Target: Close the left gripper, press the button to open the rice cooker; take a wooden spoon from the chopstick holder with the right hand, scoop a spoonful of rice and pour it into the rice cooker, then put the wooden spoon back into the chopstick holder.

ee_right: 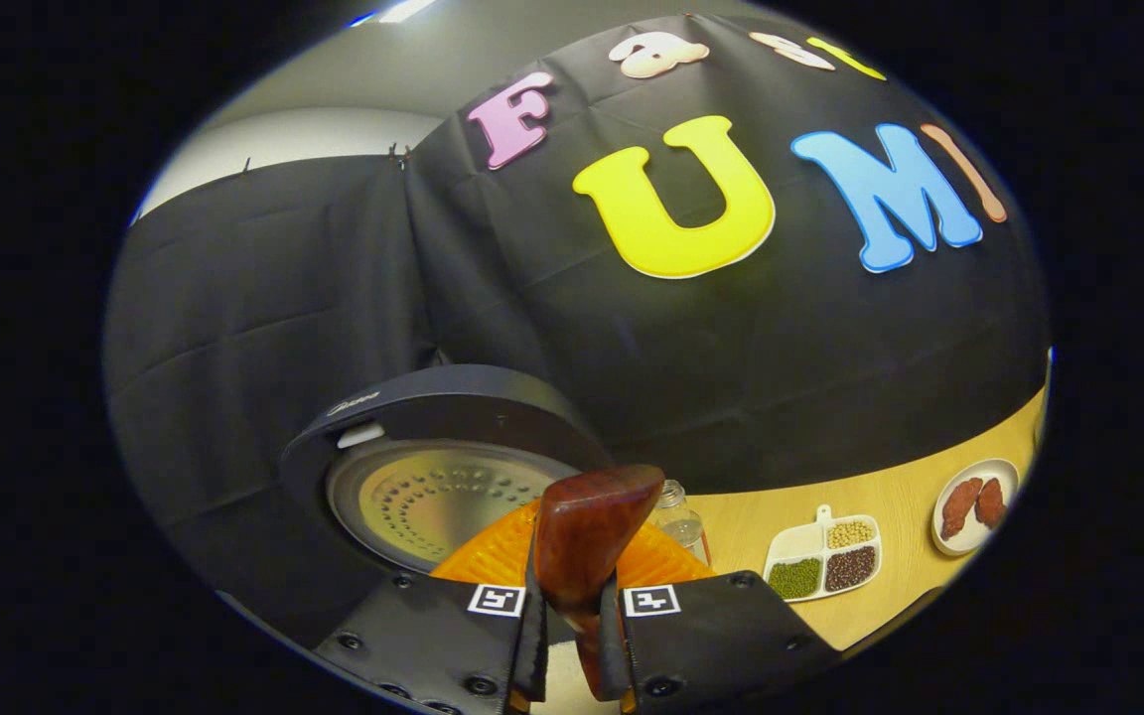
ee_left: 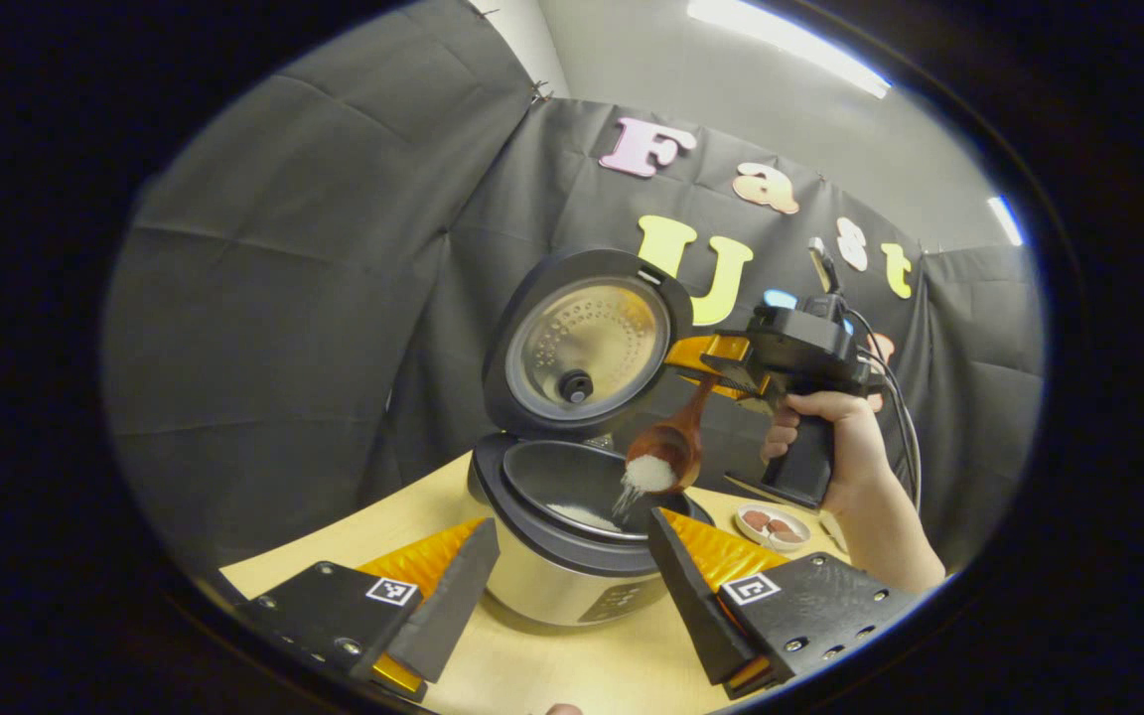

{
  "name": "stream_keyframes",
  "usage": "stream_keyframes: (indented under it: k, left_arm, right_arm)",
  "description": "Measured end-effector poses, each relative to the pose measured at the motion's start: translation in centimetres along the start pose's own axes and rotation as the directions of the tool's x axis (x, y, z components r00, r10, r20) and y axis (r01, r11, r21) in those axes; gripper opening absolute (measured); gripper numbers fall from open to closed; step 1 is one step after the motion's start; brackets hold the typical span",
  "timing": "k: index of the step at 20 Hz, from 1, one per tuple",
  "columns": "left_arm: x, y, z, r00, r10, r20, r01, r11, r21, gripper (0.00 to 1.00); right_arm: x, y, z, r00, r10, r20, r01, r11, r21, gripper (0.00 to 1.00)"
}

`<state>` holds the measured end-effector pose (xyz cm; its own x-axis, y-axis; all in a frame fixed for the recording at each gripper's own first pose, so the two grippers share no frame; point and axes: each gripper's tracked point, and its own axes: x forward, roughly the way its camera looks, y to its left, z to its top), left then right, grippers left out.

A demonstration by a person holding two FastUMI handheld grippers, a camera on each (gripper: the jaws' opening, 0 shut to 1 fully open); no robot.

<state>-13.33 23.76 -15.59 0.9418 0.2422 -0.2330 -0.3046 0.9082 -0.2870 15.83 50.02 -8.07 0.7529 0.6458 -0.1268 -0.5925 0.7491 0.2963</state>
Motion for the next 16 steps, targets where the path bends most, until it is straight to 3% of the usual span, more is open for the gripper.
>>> stream_keyframes:
  k: [3,8,16]
  left_arm:
    - [-0.2,0.2,0.1,1.0,0.004,0.005,-0.004,1.0,0.003,0.95]
    - [-0.5,0.6,0.6,0.999,0.024,0.025,-0.025,0.999,0.023,0.96]
    - [-0.7,0.6,0.6,0.999,0.016,0.031,-0.017,1.0,0.022,0.94]
  right_arm:
    - [0.3,1.6,-0.1,0.999,0.034,-0.002,-0.034,0.997,-0.074,0.22]
    - [-0.2,4.1,-0.6,0.995,0.095,-0.002,-0.093,0.962,-0.258,0.22]
    - [-0.3,5.1,-2.2,0.993,0.115,-0.034,-0.119,0.922,-0.368,0.22]
